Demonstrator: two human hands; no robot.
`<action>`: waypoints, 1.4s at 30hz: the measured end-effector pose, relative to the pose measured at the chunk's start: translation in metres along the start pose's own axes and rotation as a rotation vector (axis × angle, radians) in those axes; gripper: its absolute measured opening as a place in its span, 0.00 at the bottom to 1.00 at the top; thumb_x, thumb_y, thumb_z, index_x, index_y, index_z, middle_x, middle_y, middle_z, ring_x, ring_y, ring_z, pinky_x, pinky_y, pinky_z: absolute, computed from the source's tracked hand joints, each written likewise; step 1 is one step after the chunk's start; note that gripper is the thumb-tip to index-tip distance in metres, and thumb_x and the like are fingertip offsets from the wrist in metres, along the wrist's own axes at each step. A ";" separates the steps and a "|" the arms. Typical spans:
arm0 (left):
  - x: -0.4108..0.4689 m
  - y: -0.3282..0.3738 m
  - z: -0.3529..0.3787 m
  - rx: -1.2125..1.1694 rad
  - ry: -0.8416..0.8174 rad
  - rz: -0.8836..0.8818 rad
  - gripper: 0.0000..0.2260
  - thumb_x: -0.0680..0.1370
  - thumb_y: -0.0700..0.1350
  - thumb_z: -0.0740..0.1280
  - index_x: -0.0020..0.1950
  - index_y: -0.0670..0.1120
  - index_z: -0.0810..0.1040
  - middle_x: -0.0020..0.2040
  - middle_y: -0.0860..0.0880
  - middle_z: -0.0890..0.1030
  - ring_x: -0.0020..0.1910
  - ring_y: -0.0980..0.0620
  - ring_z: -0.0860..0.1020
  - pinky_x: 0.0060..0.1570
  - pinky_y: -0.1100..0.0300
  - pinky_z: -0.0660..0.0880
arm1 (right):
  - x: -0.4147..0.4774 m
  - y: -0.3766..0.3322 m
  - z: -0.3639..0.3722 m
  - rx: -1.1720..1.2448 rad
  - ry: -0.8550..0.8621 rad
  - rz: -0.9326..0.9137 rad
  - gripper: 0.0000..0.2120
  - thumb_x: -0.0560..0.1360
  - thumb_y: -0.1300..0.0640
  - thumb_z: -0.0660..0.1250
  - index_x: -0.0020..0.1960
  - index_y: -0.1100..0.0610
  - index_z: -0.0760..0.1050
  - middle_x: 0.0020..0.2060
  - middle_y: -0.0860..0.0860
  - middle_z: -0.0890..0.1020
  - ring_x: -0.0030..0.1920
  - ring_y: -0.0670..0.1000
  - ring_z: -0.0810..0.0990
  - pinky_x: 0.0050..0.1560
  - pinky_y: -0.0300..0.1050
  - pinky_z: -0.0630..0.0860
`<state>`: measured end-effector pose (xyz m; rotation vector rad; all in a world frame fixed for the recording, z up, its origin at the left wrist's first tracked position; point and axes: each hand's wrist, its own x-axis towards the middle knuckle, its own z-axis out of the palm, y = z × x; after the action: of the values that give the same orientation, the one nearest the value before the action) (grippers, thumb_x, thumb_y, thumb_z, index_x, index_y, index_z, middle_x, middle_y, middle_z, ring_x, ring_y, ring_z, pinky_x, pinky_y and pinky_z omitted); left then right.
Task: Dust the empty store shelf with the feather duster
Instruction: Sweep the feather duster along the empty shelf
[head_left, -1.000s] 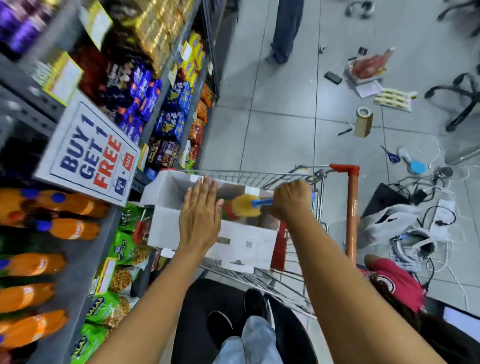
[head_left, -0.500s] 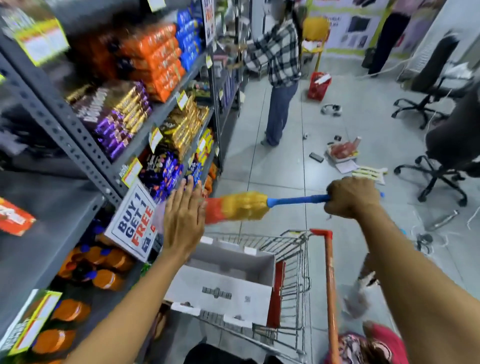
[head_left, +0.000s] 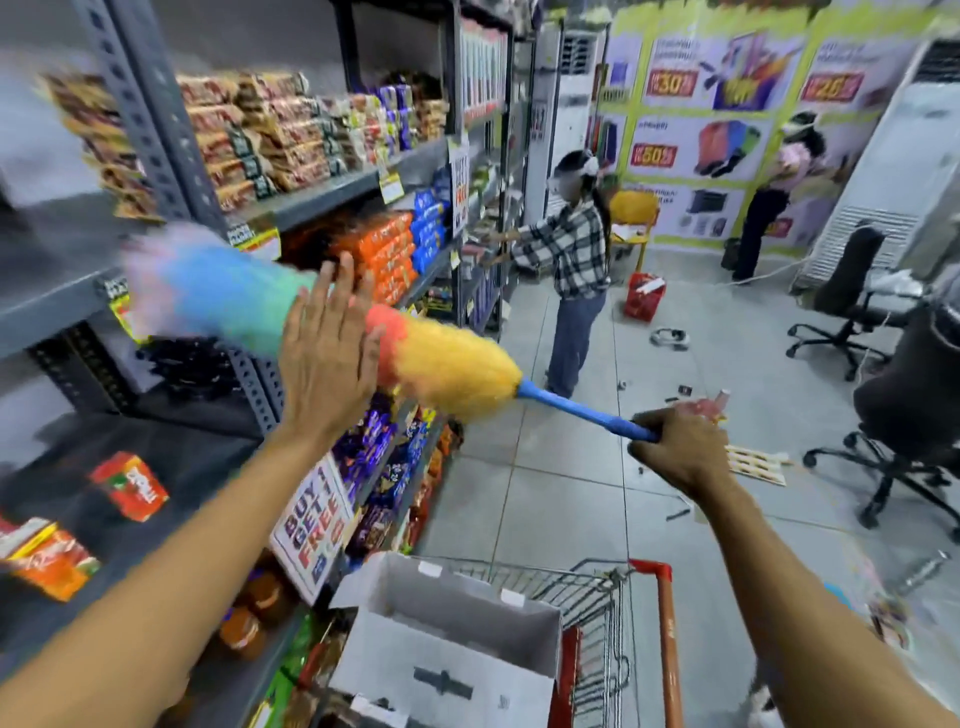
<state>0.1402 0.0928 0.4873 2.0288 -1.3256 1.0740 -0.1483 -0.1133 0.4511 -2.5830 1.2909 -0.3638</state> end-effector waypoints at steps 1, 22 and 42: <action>0.007 -0.008 -0.009 0.025 0.016 -0.004 0.23 0.81 0.47 0.51 0.74 0.41 0.60 0.75 0.39 0.59 0.74 0.44 0.57 0.71 0.49 0.50 | 0.004 -0.015 0.000 0.045 0.013 -0.030 0.09 0.62 0.49 0.64 0.34 0.53 0.77 0.31 0.55 0.79 0.41 0.60 0.80 0.33 0.43 0.66; -0.053 -0.158 -0.271 0.693 0.274 -0.287 0.21 0.82 0.45 0.54 0.74 0.41 0.62 0.74 0.40 0.62 0.73 0.43 0.58 0.72 0.49 0.51 | -0.001 -0.341 -0.002 0.483 -0.138 -0.750 0.08 0.60 0.49 0.61 0.30 0.54 0.68 0.27 0.50 0.73 0.32 0.54 0.73 0.32 0.44 0.63; -0.188 -0.180 -0.404 1.063 0.108 -0.720 0.25 0.82 0.53 0.48 0.75 0.42 0.59 0.75 0.40 0.59 0.74 0.42 0.56 0.72 0.52 0.46 | -0.083 -0.505 0.014 0.404 -0.412 -1.044 0.29 0.59 0.27 0.69 0.30 0.53 0.68 0.26 0.47 0.78 0.30 0.49 0.78 0.39 0.44 0.71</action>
<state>0.1223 0.5662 0.5688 2.7224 0.2172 1.6217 0.1854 0.2501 0.5860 -2.5324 -0.3072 -0.1933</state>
